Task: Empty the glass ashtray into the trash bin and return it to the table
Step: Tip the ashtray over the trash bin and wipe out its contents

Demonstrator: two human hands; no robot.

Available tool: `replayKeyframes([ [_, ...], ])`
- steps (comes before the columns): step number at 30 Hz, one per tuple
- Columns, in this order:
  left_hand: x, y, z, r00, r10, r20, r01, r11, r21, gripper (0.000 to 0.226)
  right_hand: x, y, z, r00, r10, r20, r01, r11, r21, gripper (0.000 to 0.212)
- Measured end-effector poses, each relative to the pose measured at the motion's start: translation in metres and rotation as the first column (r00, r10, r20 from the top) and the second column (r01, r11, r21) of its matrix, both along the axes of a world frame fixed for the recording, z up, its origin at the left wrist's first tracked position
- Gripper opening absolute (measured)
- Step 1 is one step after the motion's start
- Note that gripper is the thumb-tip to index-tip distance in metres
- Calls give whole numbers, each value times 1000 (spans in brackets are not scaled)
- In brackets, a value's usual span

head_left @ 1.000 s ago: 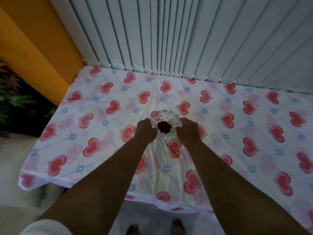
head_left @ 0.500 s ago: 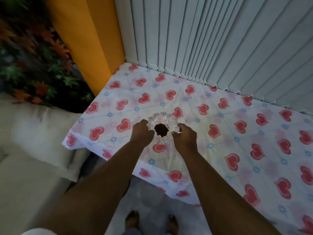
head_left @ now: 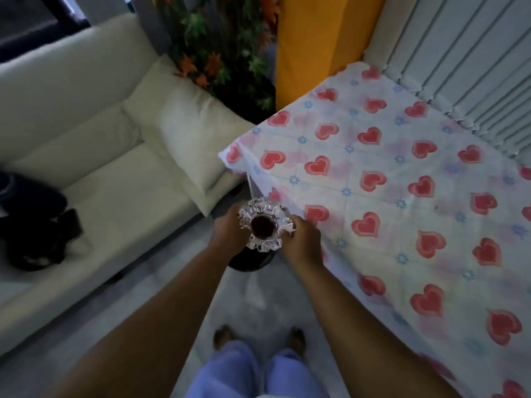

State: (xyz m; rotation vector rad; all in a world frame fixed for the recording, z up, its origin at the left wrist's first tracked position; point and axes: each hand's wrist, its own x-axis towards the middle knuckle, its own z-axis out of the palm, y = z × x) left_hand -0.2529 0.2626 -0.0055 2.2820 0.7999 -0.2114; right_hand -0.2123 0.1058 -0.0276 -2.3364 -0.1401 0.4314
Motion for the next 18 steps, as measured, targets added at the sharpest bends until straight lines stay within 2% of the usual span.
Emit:
replayKeyframes([
  [5,-28,38,-68,981,193,-12,-192,965,-177,40,-11,38,-56,993,95,-63,-97,995,-28,42],
  [8,-41,58,-134,944,316,-92,-329,912,-244,44,-20,64,-128,982,114,-150,-121,992,-40,45],
  [11,-45,69,-201,920,378,-102,-391,881,-265,42,-24,81,-202,965,121,-232,-145,985,-89,59],
  [13,-42,74,-244,911,393,-127,-413,868,-276,41,-20,89,-250,958,119,-262,-146,986,-85,57],
  [15,-36,80,-288,905,397,-152,-424,860,-282,41,-10,95,-299,954,62,-293,-80,996,-49,46],
  [16,-34,83,-309,906,395,-156,-424,859,-288,42,-5,98,-322,934,4,-357,-6,1000,-5,42],
  [18,-29,90,-349,920,369,-133,-392,875,-285,45,5,104,-361,812,-135,-568,252,959,133,44],
])
